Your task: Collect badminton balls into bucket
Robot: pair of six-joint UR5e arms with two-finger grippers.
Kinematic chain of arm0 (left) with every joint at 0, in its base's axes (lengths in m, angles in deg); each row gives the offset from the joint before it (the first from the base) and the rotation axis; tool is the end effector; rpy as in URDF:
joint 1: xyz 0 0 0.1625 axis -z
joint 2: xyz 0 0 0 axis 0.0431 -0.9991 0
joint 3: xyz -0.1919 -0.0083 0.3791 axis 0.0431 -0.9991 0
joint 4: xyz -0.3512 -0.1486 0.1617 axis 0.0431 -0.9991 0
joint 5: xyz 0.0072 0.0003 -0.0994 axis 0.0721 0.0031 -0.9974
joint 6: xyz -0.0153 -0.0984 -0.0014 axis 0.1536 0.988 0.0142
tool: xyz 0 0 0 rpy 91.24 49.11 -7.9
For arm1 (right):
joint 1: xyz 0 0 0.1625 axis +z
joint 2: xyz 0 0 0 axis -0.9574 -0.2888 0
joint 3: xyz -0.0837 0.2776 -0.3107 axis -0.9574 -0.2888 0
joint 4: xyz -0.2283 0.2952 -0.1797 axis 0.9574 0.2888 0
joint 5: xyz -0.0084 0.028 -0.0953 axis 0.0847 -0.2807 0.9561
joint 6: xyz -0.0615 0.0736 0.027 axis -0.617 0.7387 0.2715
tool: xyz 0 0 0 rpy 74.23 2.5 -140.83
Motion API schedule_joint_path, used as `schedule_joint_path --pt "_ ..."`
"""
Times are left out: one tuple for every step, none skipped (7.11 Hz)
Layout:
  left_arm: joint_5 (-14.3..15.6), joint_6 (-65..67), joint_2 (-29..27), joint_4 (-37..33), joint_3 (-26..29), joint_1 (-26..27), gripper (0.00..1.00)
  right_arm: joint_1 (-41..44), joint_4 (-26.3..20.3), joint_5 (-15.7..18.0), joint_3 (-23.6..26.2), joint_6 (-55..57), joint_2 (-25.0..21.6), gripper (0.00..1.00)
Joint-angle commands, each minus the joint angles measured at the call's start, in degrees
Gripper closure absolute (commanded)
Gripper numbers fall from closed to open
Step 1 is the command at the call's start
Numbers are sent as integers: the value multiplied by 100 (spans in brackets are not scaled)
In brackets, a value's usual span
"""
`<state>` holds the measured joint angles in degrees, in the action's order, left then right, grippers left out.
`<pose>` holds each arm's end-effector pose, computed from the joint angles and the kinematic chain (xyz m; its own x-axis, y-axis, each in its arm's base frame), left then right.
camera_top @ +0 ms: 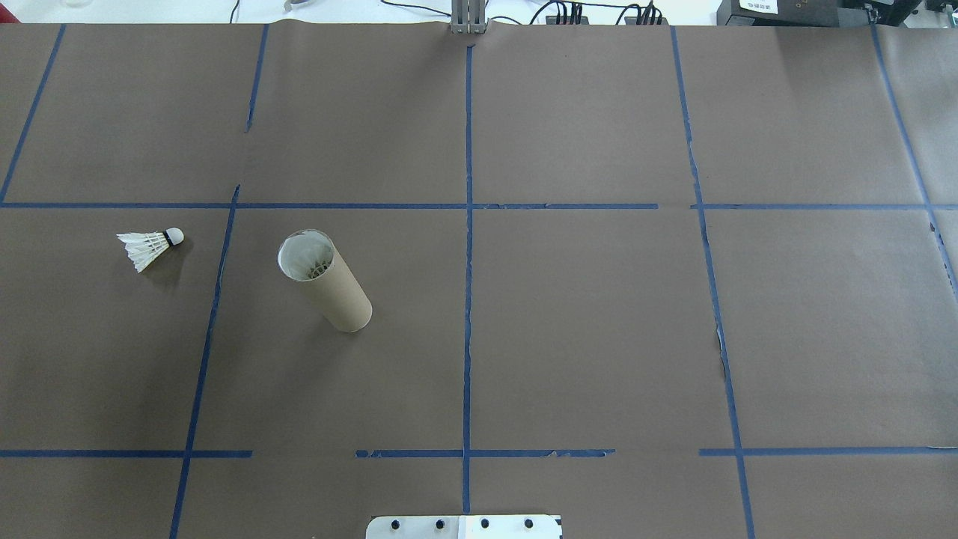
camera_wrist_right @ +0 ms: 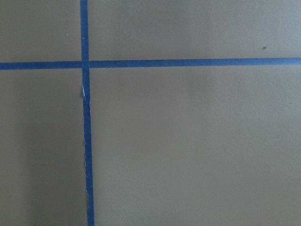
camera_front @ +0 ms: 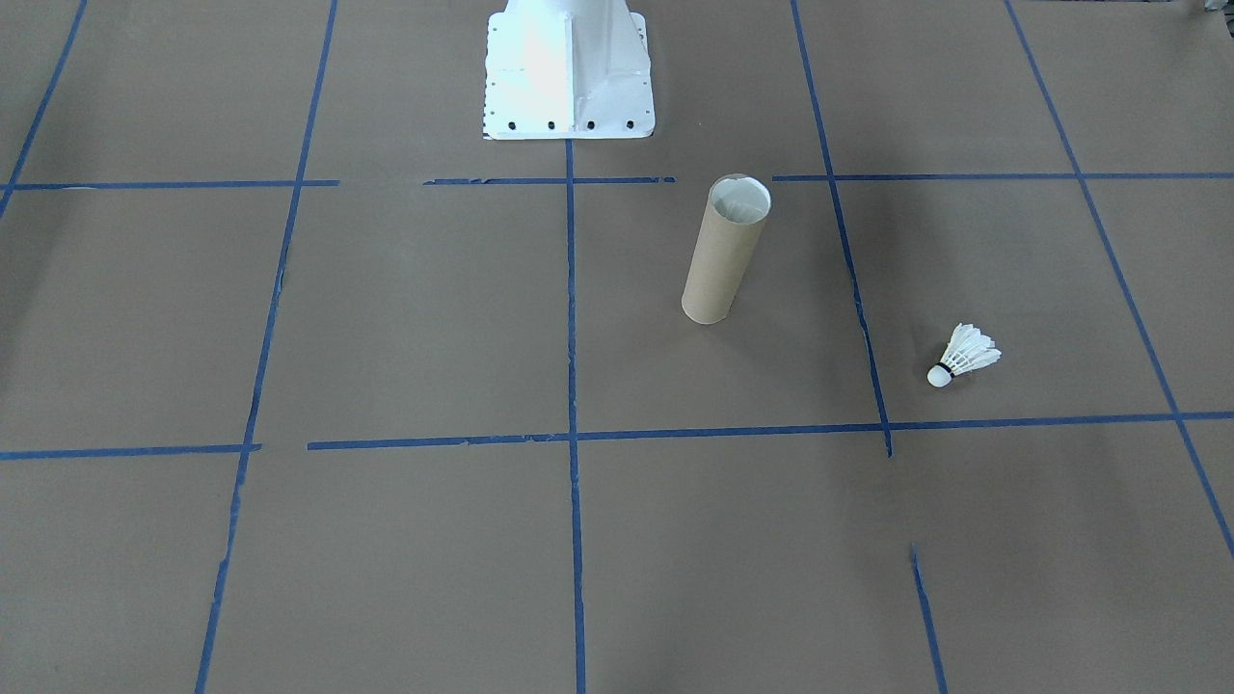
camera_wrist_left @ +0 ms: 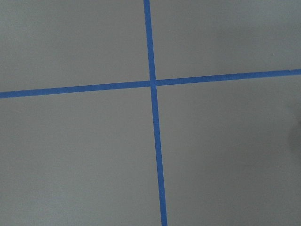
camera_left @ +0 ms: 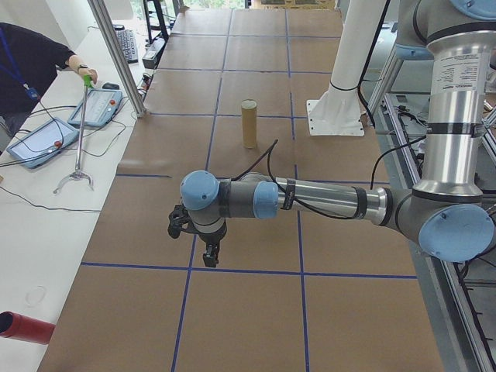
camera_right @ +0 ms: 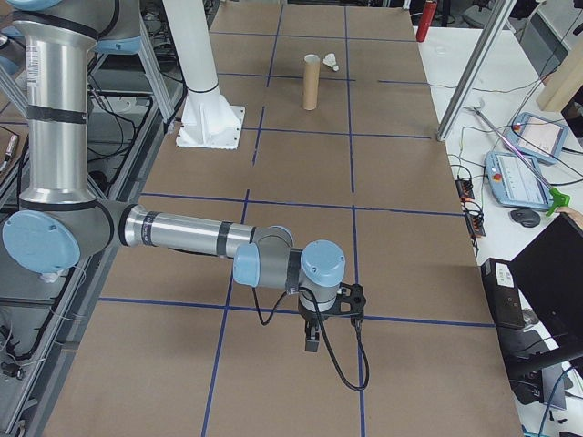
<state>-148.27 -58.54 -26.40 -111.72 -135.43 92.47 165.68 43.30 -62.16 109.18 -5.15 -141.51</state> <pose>-0.0606 -0.4853 0.6143 0.6799 0.0860 -0.7283 -0.0638 0.9963 0.0581 0.0887 -0.4497 0.7016 0.7649 0.0430 0.6427 -0.0277 0.9990 -0.0339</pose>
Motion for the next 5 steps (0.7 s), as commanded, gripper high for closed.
schedule_joint_path --pt "0 0 -3 17 -73 0 0 0 0 0 0 0 -4 0" --pt "9 0 6 9 -204 0 0 0 0 -9 0 0 -4 0" --pt "0 9 -159 -26 -205 -9 0 0 0 0 0 0 4 0" --pt "-17 18 -370 -35 -83 -9 0 0 0 0 0 0 4 0" --pt "165 -9 -729 -87 -4 -9 0 0 0 -9 0 0 4 0"
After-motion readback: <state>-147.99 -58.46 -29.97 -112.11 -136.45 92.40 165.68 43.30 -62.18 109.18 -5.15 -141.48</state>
